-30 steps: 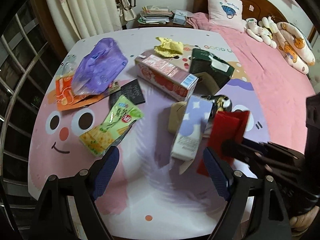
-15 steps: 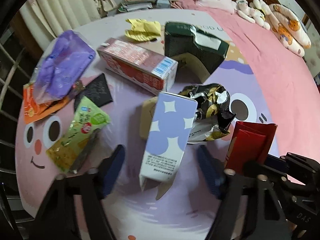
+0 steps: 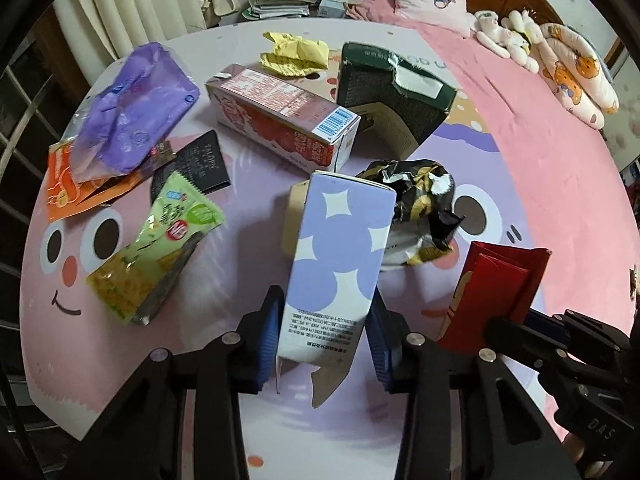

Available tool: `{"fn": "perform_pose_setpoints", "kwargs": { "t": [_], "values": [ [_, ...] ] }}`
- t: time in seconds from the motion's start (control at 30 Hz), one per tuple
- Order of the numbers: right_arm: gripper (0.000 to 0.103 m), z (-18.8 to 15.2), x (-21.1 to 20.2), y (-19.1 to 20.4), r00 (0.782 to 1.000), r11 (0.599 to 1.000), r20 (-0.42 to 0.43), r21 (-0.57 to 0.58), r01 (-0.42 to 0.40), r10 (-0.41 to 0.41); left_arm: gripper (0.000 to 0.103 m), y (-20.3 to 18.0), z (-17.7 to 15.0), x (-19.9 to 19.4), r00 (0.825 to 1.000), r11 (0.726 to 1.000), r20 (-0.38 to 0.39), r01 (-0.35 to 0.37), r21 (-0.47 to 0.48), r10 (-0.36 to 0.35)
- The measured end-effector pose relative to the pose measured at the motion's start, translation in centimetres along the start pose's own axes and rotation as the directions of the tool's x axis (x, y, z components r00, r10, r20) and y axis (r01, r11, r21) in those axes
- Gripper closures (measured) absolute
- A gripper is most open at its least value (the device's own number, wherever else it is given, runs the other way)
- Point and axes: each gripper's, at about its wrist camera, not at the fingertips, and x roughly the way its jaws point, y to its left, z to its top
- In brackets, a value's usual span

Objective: Collect trash
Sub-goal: 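Grasp the blue-white milk carton with the left gripper while the right holds the red cup, then carry the milk carton and red cup to the bin and release both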

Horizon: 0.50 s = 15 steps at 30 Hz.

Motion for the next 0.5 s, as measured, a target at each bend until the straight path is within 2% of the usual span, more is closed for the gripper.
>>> {"fn": "perform_pose_setpoints", "kwargs": {
  "t": [0.3,0.5],
  "values": [
    [0.082,-3.6,-2.7,4.5,0.998,1.0,0.056,0.006,0.03,-0.03,0.065,1.6,-5.1,-6.2,0.998,0.998,0.053,0.035,0.052,-0.038],
    [0.082,-8.2,-4.8,8.6,0.991,0.997,0.112,0.04,0.062,-0.066,0.065,3.6,-10.0,-10.8,0.994,0.99,0.082,0.065,0.127,-0.076]
  ]
}}
